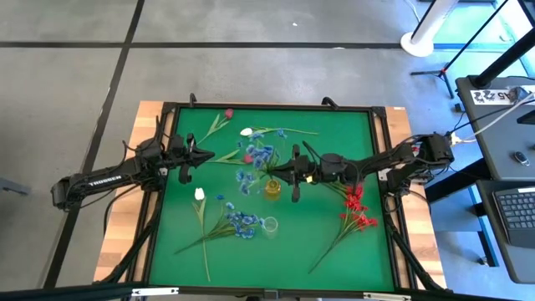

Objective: Sort flowers into vase by color
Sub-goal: Put the top blue flowers into the yellow flower vase, then put the top white flower into the yellow flower vase

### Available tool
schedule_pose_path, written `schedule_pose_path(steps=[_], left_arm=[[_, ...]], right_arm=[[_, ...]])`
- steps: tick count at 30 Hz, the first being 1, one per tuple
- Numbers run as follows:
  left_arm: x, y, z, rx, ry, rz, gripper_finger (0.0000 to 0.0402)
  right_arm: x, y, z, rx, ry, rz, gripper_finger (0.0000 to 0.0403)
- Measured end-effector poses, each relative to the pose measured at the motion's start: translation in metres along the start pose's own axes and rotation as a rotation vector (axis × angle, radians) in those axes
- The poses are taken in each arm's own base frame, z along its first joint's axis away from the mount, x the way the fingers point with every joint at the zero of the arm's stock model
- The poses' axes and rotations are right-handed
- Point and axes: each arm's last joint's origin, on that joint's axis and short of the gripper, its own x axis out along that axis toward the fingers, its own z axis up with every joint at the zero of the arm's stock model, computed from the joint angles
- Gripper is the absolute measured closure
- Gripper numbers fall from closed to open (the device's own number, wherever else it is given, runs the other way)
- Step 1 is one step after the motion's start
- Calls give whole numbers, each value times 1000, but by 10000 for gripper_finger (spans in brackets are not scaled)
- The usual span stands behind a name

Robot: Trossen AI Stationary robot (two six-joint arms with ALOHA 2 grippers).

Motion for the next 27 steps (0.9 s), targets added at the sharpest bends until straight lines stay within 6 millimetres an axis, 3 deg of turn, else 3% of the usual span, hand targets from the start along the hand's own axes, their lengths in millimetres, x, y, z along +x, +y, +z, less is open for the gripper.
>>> schedule_pose_path(steps=[5, 15, 19, 27], left_arm=[[0, 0, 0, 0, 0, 0, 401], [0, 0, 0, 0, 0, 0, 401], [0, 0, 0, 0, 0, 0, 401], [0, 0, 0, 0, 0, 0, 401]], right_arm=[[0, -3, -2, 11, 29, -15, 318], [-10, -3, 3, -34, 141, -37, 145], [-22, -6, 15, -68, 191, -156, 119], [-51, -12, 40, -134, 241, -398, 120]])
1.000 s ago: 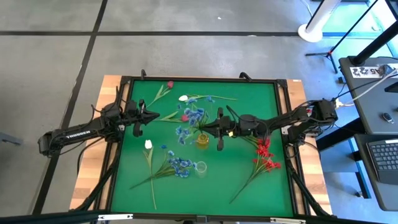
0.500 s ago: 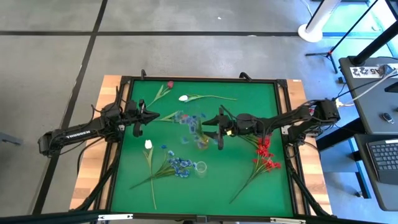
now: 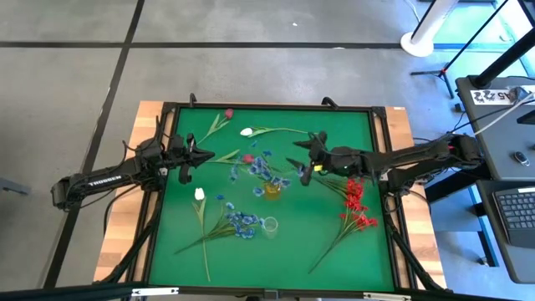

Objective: Sort flowers into vase by color
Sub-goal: Put the top white flower into the yellow flower vase

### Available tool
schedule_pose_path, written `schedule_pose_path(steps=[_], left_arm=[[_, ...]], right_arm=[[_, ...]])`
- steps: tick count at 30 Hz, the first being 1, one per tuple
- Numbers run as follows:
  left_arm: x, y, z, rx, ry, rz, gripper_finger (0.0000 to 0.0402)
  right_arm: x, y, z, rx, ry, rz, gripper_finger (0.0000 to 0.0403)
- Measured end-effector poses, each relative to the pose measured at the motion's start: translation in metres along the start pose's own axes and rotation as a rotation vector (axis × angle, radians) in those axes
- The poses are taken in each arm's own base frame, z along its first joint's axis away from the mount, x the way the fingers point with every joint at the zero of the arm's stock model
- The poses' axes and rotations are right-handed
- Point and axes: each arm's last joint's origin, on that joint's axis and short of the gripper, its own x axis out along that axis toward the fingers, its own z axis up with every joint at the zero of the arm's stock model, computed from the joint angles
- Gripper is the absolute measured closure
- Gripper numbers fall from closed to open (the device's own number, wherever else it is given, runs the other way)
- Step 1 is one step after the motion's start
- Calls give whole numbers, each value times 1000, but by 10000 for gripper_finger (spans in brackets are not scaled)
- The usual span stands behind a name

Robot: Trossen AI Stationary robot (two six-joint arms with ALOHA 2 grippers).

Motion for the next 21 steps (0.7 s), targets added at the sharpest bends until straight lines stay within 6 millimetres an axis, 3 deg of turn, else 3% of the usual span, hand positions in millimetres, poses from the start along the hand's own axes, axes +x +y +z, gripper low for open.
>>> schedule_pose_path(steps=[6, 17, 21], left_arm=[[0, 0, 0, 0, -1, 0, 401], [0, 0, 0, 0, 0, 0, 401], [0, 0, 0, 0, 0, 0, 401]], right_arm=[[-10, -6, 4, -11, 23, -51, 121], [-13, -10, -15, -112, 203, -135, 121], [-7, -25, -19, -67, 236, -202, 121]])
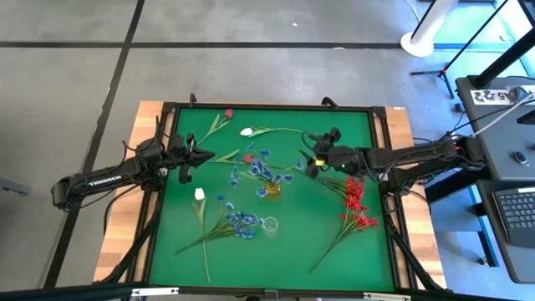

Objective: Sort flowers into vase by color
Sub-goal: Put the top white flower into the yellow flower vase

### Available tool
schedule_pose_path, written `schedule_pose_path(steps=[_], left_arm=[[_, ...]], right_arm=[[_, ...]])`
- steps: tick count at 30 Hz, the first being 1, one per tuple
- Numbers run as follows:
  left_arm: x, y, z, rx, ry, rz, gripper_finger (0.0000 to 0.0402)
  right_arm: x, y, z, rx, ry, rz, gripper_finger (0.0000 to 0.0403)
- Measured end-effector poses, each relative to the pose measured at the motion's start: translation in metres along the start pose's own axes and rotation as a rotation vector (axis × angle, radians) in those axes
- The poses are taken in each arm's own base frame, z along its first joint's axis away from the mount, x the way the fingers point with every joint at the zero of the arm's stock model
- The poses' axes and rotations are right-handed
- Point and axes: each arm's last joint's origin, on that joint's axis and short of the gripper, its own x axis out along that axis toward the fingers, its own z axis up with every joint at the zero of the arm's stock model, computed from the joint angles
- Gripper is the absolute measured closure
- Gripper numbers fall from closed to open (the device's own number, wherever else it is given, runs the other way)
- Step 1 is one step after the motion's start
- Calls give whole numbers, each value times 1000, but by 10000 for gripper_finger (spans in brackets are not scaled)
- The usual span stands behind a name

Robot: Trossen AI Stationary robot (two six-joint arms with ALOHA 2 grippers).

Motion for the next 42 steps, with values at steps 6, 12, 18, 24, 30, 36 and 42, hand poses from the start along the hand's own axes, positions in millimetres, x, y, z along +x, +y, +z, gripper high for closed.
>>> schedule_pose_path(steps=[6, 12, 18, 24, 30, 36, 42], left_arm=[[0, 0, 0, 0, -1, 0, 401], [0, 0, 1, 1, -6, -1, 401], [0, -2, 7, -3, -76, -20, 401], [-1, -4, 11, 3, -108, -31, 401], [-1, -3, 13, 5, -141, 1, 401], [-1, -2, 12, 2, -141, 26, 401], [-1, -1, 12, -1, -152, 65, 401]], right_arm=[[29, -35, -6, 138, 91, 157, 121], [54, -66, -17, 157, 146, 136, 121], [77, -69, -23, 49, 155, 152, 121], [119, -62, -6, -26, 274, 178, 121], [164, -65, 4, -67, 461, 139, 121], [184, -92, -8, -12, 554, 108, 121], [188, -129, -16, 109, 558, 107, 121]])
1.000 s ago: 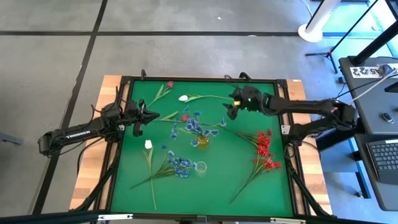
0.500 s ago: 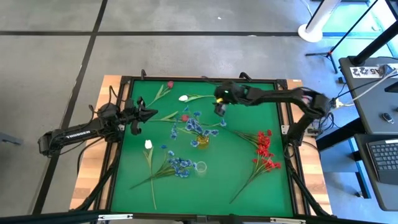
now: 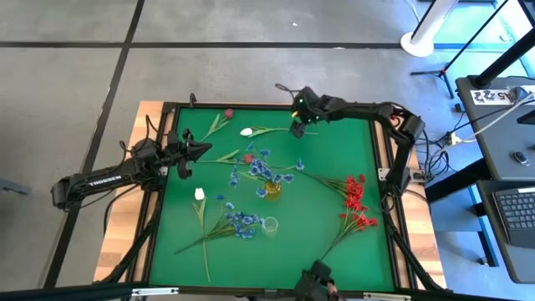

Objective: Sort flowers into vase by color
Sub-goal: Put the top white flower into the yellow flower vase

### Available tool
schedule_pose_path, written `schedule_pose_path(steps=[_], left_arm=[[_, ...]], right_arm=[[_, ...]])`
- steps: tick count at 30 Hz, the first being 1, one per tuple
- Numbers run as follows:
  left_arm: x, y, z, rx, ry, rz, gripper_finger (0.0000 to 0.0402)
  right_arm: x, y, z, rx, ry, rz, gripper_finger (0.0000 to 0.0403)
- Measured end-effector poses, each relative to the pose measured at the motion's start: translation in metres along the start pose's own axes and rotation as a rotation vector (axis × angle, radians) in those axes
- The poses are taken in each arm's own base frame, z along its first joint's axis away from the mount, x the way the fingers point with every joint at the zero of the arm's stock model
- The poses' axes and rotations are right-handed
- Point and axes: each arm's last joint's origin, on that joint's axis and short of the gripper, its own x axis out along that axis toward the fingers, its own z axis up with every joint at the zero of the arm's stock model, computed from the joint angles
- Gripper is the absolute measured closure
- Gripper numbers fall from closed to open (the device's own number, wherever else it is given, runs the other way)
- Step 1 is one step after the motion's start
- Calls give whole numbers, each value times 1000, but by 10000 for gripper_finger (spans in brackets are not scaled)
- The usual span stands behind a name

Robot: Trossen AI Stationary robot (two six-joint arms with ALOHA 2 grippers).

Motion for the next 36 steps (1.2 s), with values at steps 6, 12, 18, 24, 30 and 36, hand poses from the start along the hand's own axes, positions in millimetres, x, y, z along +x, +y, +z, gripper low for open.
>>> schedule_pose_path(steps=[6, 12, 18, 24, 30, 36], left_arm=[[0, 2, -6, -38, 60, 23, 401], [4, 6, -14, -78, 146, 49, 401], [15, 5, -7, -83, 197, 68, 401], [29, 5, -2, -59, 297, 106, 401], [37, 7, -2, -59, 338, 115, 401], [38, 7, -3, -78, 348, 116, 401]], right_arm=[[4, -3, -3, -34, 17, 8, 121], [5, 12, -2, -106, 11, 59, 121], [5, 11, -2, -107, 9, 69, 121], [7, 12, -2, -103, 11, 72, 121], [32, 17, -12, -85, 60, 122, 121], [44, 23, -15, -99, 87, 71, 135]])
